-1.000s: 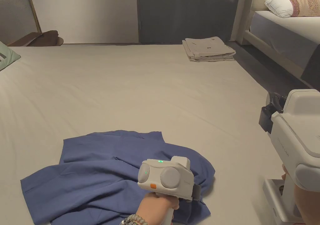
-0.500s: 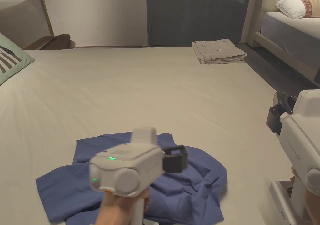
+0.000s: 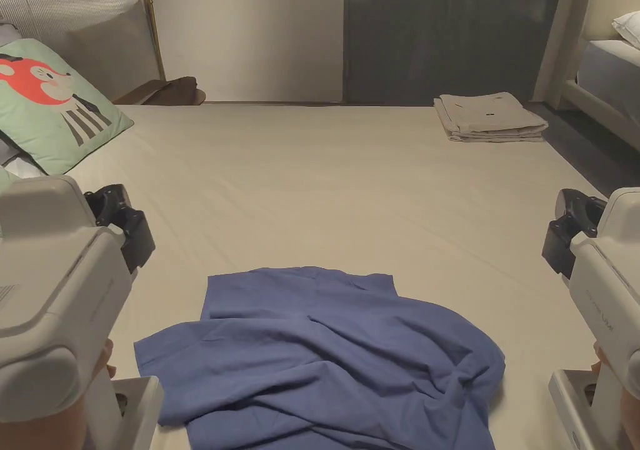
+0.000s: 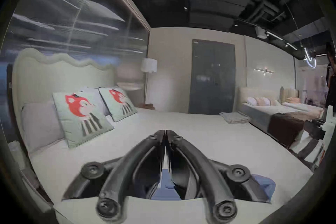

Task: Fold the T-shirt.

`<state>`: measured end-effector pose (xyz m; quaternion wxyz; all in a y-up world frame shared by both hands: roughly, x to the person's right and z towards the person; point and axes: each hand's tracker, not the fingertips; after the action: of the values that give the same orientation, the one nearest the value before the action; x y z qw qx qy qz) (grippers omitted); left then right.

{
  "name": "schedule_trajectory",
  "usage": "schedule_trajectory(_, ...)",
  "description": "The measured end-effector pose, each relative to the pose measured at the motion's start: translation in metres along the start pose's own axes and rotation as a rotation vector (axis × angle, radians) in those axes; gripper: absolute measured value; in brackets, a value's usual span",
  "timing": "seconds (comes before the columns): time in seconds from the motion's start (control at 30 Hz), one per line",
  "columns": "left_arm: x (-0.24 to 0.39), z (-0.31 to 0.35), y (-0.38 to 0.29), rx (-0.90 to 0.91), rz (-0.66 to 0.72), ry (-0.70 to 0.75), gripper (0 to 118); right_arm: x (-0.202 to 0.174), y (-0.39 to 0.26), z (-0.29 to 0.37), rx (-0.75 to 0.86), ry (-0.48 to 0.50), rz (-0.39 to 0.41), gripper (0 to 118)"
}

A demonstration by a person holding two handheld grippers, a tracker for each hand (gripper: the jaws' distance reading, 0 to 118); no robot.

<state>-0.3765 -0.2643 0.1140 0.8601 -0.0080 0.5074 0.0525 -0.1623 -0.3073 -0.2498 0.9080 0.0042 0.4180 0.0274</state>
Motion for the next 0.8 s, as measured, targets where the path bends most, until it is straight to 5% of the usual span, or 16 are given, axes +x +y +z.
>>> schedule_trajectory(0.2,-0.003,0.001,-0.008,-0.064,-0.02,-0.018,0,-0.003,-0.001,-0.003,-0.003,0.01,-0.005,0)
schedule_trajectory(0.53,0.004,-0.025,-0.097,-0.573,0.056,-0.134,1,-0.001,-0.013,-0.002,-0.046,0.007,0.003,0)
schedule_trajectory(0.57,0.005,-0.026,-0.11,-0.622,0.063,-0.135,8,0.0,-0.015,-0.002,-0.053,0.006,0.004,0)
schedule_trajectory(0.6,0.006,-0.027,-0.123,-0.674,0.061,-0.135,31,0.001,-0.017,-0.003,-0.06,0.004,0.004,0)
schedule_trajectory(0.67,0.008,-0.027,-0.15,-0.762,0.053,-0.146,94,0.004,-0.024,-0.005,-0.073,0.002,0.005,0)
schedule_trajectory(0.8,0.019,-0.019,-0.189,-0.846,0.01,-0.14,99,0.006,-0.034,-0.006,-0.103,-0.004,0.004,0)
